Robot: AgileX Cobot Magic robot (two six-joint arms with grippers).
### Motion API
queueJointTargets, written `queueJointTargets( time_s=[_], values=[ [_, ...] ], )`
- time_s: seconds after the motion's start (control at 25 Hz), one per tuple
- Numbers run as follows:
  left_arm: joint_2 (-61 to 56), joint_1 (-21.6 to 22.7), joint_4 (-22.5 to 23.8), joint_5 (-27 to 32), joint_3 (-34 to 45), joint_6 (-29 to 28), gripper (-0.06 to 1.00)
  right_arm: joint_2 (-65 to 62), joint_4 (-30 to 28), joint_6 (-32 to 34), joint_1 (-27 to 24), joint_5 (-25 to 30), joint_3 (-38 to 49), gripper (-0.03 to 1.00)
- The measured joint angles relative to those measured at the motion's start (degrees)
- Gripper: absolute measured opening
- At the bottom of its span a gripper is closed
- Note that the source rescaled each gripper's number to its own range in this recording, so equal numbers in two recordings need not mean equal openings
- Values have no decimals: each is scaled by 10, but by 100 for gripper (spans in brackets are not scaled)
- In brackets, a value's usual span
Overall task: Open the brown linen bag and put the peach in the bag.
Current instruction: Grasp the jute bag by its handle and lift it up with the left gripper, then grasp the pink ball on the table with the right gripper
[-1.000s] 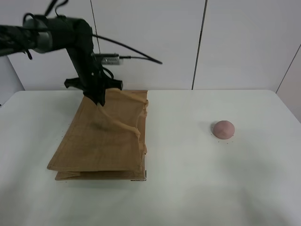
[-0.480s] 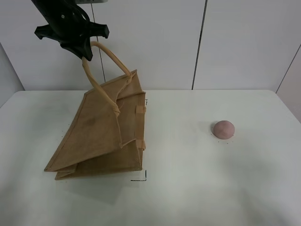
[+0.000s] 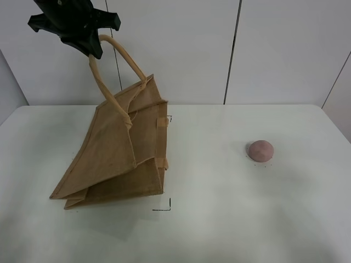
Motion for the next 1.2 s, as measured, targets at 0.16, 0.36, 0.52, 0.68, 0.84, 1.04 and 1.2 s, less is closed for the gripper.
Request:
queueJointTargets(
  time_s=[0.16,0.36,0.52,0.68,0.84,1.04,1.2],
  values=[
    [-1,0,1,0,0,12,0,209,16,0,0,-53,-62,100],
    [-1,0,1,0,0,14,0,474,21,-4,0,-82,-198,100],
    [-1,0,1,0,0,14,0,647,21,-22,2,-58,-342,100],
    [-1,0,1,0,0,14,0,771,19,-31,31,-25,-462,100],
    [-1,0,1,0,0,14,0,854,19,-29,70,-22,-528,100],
    [-1,0,1,0,0,14,0,922,18,-14,79,-26,-550,100],
    [-1,0,1,0,0,14,0,962,16,-13,79,-50,-550,100]
  ],
)
